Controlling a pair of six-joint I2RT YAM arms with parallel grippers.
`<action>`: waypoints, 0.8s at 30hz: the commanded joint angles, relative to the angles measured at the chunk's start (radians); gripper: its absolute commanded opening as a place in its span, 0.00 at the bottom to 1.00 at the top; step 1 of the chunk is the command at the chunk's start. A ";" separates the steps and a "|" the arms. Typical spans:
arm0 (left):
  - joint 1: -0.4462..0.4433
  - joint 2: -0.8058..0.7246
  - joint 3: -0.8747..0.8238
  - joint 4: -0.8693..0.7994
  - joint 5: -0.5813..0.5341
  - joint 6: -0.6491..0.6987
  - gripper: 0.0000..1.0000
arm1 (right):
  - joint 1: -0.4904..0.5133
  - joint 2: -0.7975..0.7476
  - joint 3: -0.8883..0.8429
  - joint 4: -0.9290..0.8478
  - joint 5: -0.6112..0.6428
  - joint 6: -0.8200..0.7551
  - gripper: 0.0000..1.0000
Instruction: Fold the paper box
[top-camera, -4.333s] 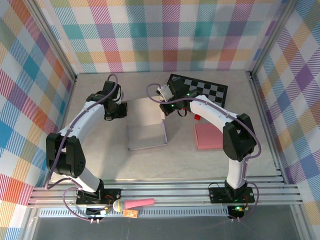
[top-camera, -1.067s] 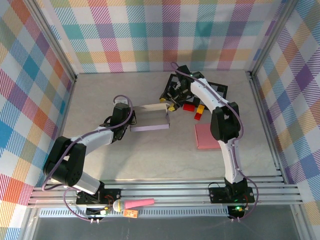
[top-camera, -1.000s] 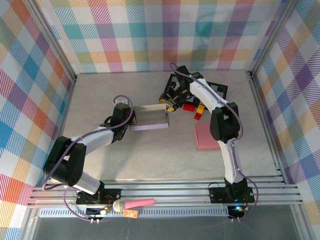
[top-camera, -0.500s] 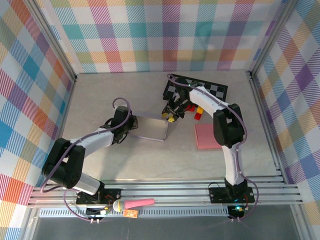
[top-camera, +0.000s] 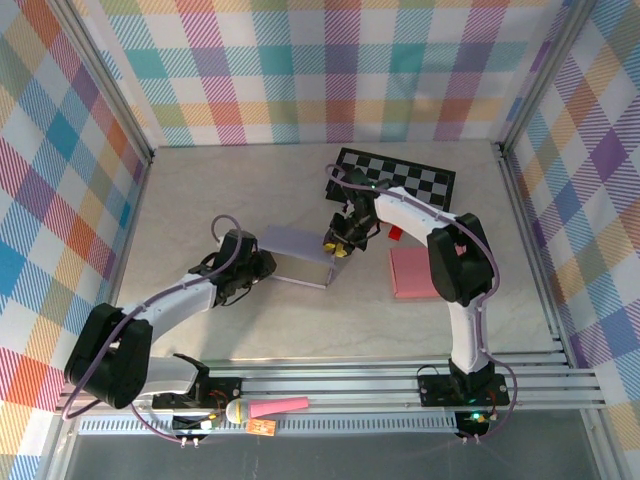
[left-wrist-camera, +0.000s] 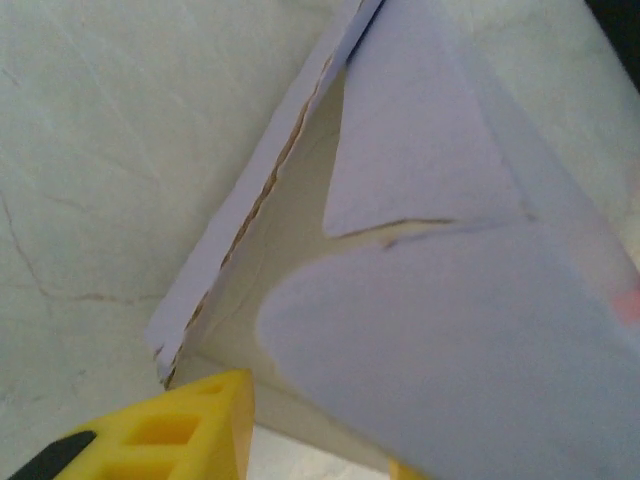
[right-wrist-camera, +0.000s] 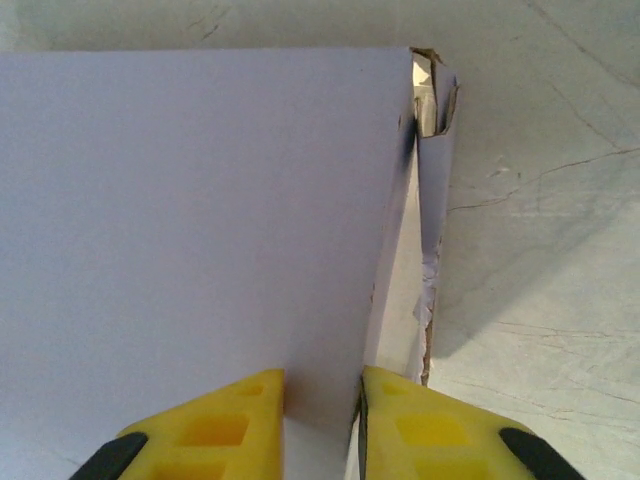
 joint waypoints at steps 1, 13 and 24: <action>-0.009 -0.044 -0.005 -0.045 0.091 -0.061 0.39 | 0.009 -0.037 -0.025 0.011 0.042 -0.027 0.23; -0.113 -0.446 0.087 -0.610 0.120 -0.239 0.41 | 0.015 -0.043 -0.026 -0.006 0.079 -0.073 0.23; 0.180 0.116 0.802 -1.023 0.152 0.260 0.67 | 0.015 -0.012 0.027 -0.080 0.134 -0.178 0.25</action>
